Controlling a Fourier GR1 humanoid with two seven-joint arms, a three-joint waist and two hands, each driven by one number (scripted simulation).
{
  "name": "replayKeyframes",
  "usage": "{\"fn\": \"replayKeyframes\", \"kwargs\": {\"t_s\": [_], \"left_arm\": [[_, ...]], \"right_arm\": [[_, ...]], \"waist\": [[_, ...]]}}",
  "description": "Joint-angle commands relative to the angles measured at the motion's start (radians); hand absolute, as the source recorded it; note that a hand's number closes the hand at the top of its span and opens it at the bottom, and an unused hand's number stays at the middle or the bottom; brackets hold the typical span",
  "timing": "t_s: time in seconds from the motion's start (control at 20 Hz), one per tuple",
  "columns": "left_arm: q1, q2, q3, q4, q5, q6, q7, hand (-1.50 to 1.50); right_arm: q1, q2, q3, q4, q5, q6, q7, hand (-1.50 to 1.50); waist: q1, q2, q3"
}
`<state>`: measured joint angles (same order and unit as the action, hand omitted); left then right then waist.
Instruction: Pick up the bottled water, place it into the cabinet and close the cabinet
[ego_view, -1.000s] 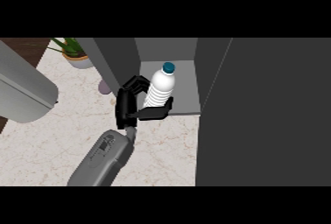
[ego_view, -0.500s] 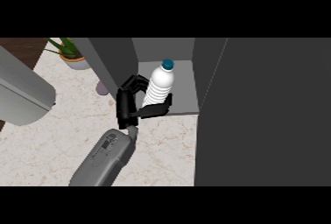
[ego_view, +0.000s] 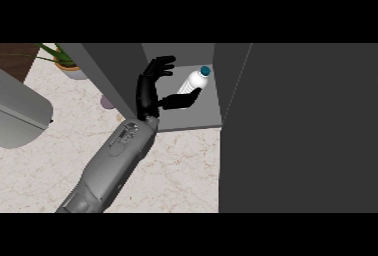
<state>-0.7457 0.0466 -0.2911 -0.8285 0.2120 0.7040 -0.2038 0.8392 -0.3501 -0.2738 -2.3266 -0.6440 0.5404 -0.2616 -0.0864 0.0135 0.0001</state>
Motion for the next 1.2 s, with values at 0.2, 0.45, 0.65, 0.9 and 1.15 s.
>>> {"fn": "replayKeyframes", "kwargs": {"t_s": [0.2,0.45,0.65,0.9,1.15], "left_arm": [[-0.241,-0.012,0.094,0.331,0.014,-0.116,-0.054,-1.50],[-0.303,-0.008,0.154,0.424,0.027,-0.157,-0.165,-1.50],[-0.316,-0.028,0.212,0.419,0.073,-0.228,-0.276,-1.50],[-0.353,-0.046,0.218,0.450,0.090,-0.291,-0.358,-1.50],[-0.325,-0.046,0.205,0.457,0.156,-0.327,-0.409,-1.50]], "right_arm": [[0.027,-0.022,-0.017,-0.103,-0.089,-0.021,0.046,-1.50],[0.055,-0.011,-0.048,-0.079,-0.105,0.013,0.008,-1.50],[0.050,0.006,-0.004,-0.132,-0.067,-0.043,0.049,-1.50],[0.046,0.002,-0.039,-0.137,-0.073,-0.043,0.037,-1.50],[0.026,-0.015,-0.041,-0.152,-0.109,-0.107,0.103,-1.50]], "waist": [[-0.003,0.015,-0.003],[-0.009,0.013,-0.003],[0.011,0.012,-0.004],[0.020,0.003,-0.003],[0.034,-0.001,-0.002]]}}
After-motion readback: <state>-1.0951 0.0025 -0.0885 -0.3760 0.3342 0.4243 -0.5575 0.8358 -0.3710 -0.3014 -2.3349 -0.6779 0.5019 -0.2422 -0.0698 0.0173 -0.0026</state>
